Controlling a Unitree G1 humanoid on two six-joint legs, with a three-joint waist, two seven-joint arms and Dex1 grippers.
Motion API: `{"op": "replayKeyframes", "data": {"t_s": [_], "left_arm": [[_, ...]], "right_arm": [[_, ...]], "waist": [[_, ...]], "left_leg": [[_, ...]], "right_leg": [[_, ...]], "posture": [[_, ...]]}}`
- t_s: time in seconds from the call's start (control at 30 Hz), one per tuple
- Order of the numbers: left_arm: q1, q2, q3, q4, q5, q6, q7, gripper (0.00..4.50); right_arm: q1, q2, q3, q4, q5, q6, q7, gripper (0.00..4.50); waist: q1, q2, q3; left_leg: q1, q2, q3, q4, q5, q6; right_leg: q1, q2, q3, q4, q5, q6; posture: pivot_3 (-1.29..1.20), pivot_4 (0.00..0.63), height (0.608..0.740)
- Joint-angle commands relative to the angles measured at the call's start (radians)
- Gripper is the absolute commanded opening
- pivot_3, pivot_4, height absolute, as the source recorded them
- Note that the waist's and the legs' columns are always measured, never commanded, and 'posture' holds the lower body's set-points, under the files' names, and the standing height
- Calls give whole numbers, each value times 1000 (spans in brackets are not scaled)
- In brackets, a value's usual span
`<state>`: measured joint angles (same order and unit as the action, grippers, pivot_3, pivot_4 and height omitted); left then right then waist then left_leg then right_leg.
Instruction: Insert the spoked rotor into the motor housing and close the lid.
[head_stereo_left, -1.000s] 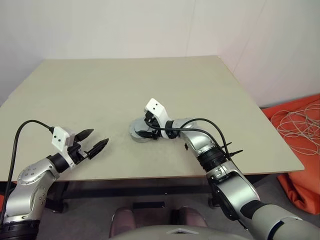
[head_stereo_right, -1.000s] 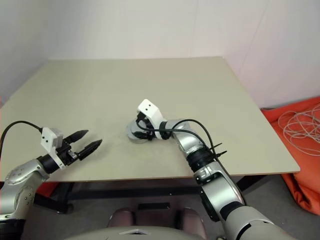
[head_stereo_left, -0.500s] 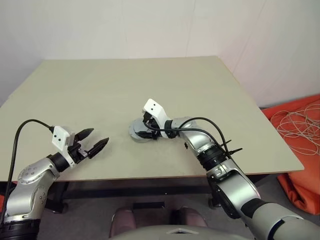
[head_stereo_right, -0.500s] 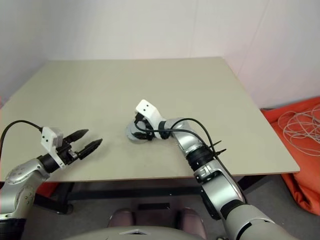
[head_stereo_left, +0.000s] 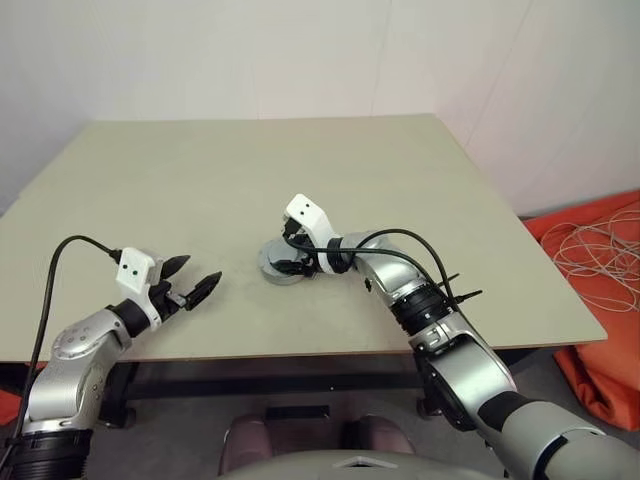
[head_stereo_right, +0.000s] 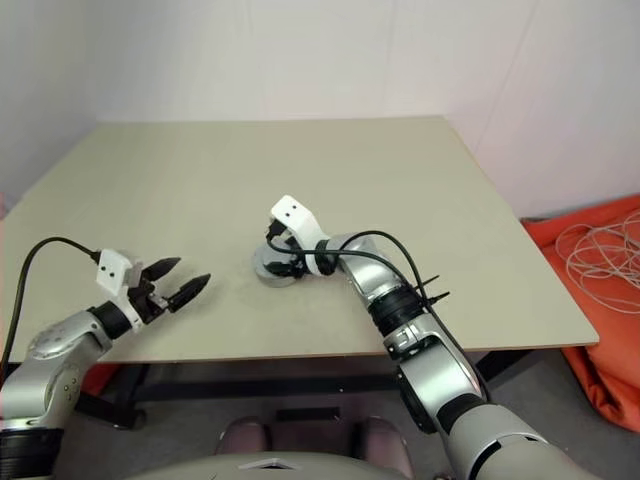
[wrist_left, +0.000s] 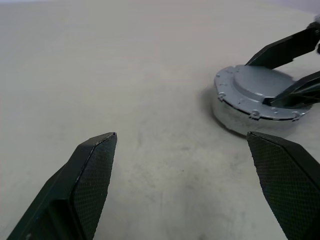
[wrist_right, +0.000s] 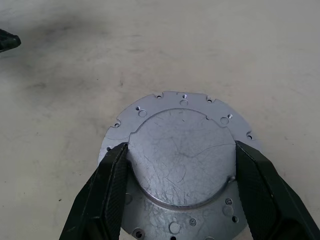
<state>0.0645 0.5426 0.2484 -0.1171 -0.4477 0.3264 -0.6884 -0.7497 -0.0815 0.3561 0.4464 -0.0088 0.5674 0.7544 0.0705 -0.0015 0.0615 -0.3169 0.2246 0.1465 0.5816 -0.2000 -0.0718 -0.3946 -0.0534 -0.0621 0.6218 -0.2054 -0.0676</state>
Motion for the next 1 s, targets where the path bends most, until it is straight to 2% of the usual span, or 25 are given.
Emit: {"op": "replayKeyframes", "data": {"t_s": [0.03,0.53,0.73,0.83,1.0], "left_arm": [[-20,13,10,-19,2,3,4,4399],[-28,37,22,-46,-30,73,-16,4399],[-82,7,9,-54,-70,122,3,4399],[-128,-15,1,-42,-75,122,14,3809],[-236,-59,-69,11,-2,73,55,2133]], "right_arm": [[-7,-9,5,44,-25,15,-28,3131],[-8,-41,44,45,-27,-10,33,3131],[-5,-34,45,45,-29,-11,28,3131],[-5,-33,45,47,-30,-12,24,3131],[-6,-33,46,50,-30,-16,21,3131]], "waist": [[0,0,0],[1,0,0],[2,0,0],[2,0,0],[2,0,0]], "left_leg": [[1,0,0,0,0,0],[1,-1,0,-1,0,1],[1,-1,0,-3,0,1],[1,-1,0,-3,0,1],[1,-1,0,-3,0,0]], "right_leg": [[1,0,0,0,0,0],[4,-1,0,-3,0,0],[4,-1,0,-3,0,0],[4,-1,0,-3,0,0],[4,-1,0,-3,0,0]], "posture": [[0,0,740],[0,0,740],[0,0,740],[0,0,740],[0,0,740]]}}
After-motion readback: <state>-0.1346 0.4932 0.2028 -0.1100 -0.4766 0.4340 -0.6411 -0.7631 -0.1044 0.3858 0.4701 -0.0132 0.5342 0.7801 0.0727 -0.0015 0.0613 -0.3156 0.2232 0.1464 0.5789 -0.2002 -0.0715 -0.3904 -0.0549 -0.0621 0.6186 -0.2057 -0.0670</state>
